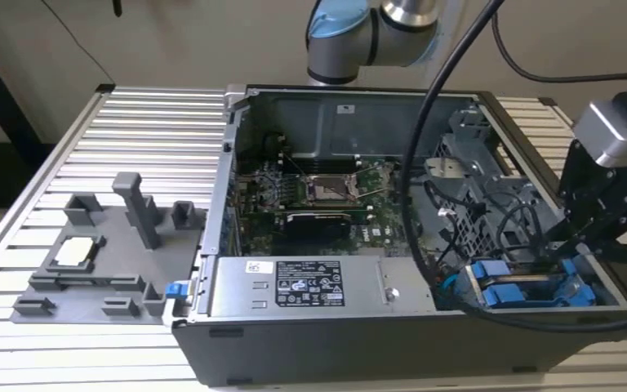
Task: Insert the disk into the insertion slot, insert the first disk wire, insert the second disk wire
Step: 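Insert the first disk wire, then insert the second disk wire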
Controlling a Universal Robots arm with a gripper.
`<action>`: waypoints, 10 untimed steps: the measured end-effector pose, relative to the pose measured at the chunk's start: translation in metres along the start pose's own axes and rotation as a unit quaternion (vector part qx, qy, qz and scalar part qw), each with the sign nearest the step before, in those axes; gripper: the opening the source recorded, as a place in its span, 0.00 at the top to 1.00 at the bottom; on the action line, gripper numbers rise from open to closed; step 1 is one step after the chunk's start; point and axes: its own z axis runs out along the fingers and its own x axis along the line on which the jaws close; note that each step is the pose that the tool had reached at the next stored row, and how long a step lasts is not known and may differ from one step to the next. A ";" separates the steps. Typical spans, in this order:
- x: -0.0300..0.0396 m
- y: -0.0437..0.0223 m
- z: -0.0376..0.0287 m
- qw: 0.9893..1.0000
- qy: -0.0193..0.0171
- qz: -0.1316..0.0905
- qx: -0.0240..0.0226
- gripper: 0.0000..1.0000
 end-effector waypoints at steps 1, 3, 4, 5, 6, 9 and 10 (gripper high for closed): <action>-0.0004 0.0000 -0.0031 1.000 0.000 0.000 0.000 0.73; -0.0013 0.0000 -0.0101 1.000 0.000 0.000 0.000 0.73; -0.0017 0.0000 -0.0134 1.000 0.000 0.000 0.000 0.73; -0.0021 0.0001 -0.0165 1.000 0.000 0.000 0.000 0.73; -0.0025 0.0001 -0.0196 1.000 0.000 0.000 0.000 0.73; -0.0037 0.0001 -0.0286 1.000 0.000 0.000 0.000 0.73; -0.0039 0.0001 -0.0302 1.000 0.000 0.000 0.000 0.73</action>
